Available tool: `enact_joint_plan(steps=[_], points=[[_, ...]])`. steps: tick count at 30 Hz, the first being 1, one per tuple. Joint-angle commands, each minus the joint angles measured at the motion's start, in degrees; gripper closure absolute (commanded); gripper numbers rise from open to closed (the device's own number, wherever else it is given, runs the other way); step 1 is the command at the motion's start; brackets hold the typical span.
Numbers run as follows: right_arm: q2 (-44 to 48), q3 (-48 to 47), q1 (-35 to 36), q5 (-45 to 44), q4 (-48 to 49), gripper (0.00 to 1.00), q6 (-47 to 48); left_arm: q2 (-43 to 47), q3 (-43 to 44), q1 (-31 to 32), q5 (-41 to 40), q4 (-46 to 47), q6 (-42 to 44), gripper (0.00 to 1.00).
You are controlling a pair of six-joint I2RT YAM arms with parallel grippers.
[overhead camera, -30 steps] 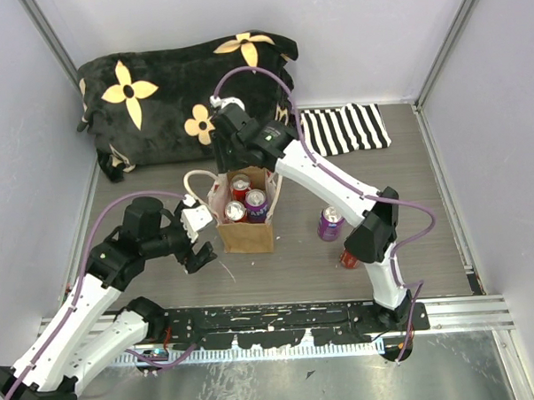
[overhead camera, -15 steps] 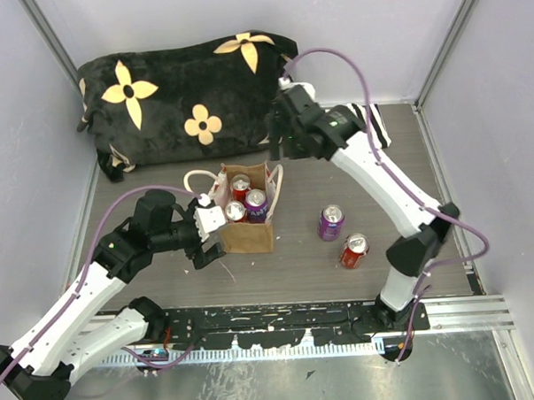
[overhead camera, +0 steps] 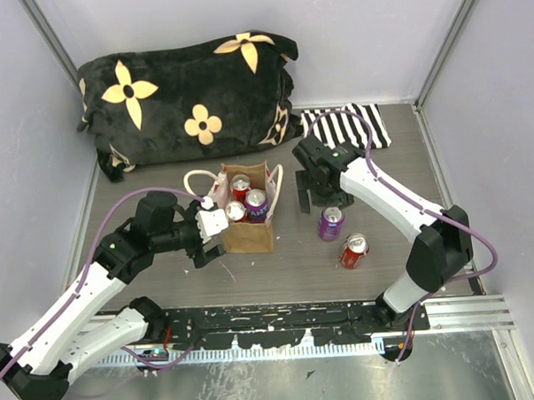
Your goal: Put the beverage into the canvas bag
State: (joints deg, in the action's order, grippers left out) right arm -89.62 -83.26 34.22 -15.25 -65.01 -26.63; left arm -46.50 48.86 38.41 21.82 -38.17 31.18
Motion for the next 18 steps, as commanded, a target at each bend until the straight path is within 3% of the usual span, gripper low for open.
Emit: enact_joint_plan(steps=[1,9,18], points=[[2.8,4.34,-1.37,1.51,3.5,0.13,-1.73,0.99,0.04,0.32,-0.49,1.23,0.58,0.06],[2.04,4.89,-4.44,0.52,5.04,0.07,-0.39,1.77,-0.21,0.33,-0.4,0.21,-0.12,0.06],[1.81,13.74,-7.13,4.77,9.42,0.07,0.24,2.1,-0.25,0.31,-0.62,-0.19,-0.29,0.06]])
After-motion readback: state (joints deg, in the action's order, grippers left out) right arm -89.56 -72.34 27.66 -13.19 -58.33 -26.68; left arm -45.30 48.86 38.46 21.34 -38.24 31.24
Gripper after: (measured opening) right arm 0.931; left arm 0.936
